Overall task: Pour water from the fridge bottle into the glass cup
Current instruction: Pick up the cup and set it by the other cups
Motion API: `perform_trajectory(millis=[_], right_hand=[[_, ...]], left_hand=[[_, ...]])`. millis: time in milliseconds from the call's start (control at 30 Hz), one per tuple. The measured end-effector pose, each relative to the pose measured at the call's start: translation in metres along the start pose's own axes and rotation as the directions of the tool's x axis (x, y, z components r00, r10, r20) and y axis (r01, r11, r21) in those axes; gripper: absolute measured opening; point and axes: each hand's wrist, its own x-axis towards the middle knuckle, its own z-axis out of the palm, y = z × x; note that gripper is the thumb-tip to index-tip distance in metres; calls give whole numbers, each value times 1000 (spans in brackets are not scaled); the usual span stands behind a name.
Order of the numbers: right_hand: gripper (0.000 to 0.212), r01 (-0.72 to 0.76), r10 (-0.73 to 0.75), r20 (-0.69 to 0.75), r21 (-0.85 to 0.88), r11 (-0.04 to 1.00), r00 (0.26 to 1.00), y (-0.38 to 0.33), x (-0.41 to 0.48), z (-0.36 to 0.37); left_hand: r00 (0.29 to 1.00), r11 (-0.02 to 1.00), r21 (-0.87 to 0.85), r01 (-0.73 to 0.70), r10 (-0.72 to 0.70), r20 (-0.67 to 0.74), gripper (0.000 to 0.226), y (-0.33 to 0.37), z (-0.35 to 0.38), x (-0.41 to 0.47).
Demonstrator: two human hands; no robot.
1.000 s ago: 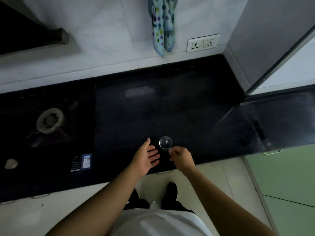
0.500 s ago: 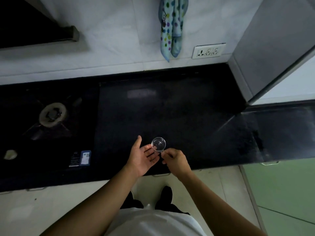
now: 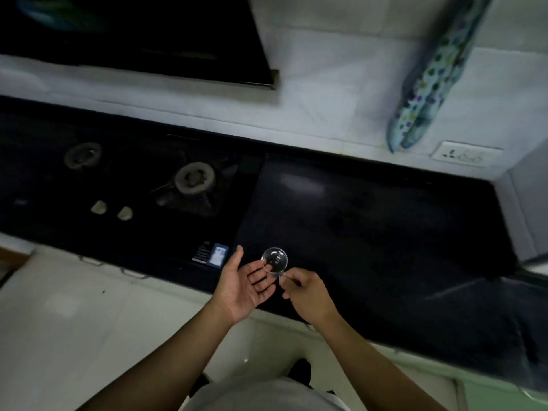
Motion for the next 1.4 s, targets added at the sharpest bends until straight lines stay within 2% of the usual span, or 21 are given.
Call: perform_trajectory(millis=[300, 400, 567, 800, 1167, 1400], right_hand=[[20, 88, -73, 134, -108, 990, 988, -82, 6, 140], [24, 120, -100, 184, -98, 988, 978, -113, 5, 198], [34, 215, -183, 285, -83, 973, 941, -173, 1, 295], [30, 263, -200, 410, -103, 959, 890, -242, 23, 404], [29, 360, -215, 577, -147, 921, 788, -333, 107, 530], [21, 458, -219, 694, -178, 871, 686, -399, 185, 600]], left_hand=[[991, 985, -116, -127, 120, -67, 80, 80, -133, -71], [981, 973, -142, -182, 170, -92, 75, 109, -185, -101], [956, 942, -189, -276, 250, -152, 71, 161, -272, -147], [910, 883, -255, -394, 336, -242, 68, 227, -362, -190], [854, 782, -365, -505, 392, -341, 64, 335, -455, -185], [825, 723, -417, -551, 398, -401, 64, 423, -505, -161]])
